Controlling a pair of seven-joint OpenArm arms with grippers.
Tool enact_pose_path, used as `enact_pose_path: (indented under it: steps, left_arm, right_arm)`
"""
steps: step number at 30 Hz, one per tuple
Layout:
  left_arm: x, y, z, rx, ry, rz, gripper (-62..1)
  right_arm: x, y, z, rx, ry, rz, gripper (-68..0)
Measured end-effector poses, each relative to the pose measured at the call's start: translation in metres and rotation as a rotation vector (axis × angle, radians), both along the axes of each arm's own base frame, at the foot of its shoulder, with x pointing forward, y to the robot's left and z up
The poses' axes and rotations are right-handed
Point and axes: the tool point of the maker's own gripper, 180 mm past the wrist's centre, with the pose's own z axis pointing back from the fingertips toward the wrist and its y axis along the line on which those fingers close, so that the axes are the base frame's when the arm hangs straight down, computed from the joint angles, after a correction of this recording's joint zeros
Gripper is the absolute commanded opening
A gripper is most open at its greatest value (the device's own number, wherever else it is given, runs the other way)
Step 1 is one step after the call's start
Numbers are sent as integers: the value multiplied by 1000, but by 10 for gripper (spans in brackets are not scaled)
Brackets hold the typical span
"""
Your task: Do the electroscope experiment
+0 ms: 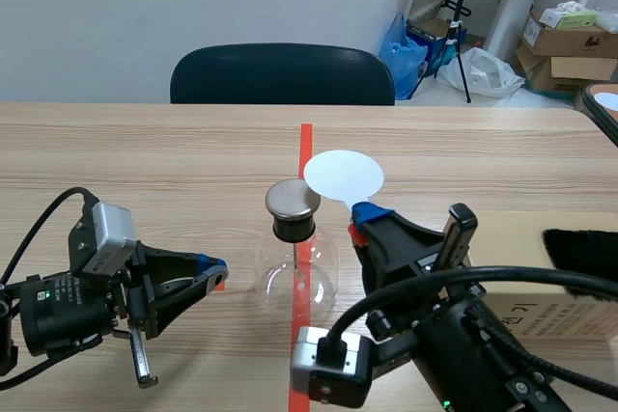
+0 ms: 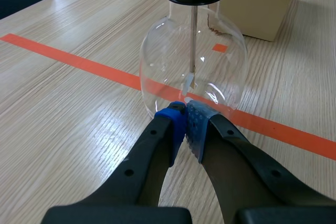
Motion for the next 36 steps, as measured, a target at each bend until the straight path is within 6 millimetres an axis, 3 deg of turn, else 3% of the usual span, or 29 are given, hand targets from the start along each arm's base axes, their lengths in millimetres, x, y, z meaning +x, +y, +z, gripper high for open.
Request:
enact_pose_path:
  steps: [13,36]
  left_arm:
    - [0,0,1,-3,-2,0,-579]
    - [0,0,2,-9,-4,-1,-579]
  right_arm:
    - [-19,23,0,-5,-3,166,-662]
    - [-19,24,0,-5,-3,171,-662]
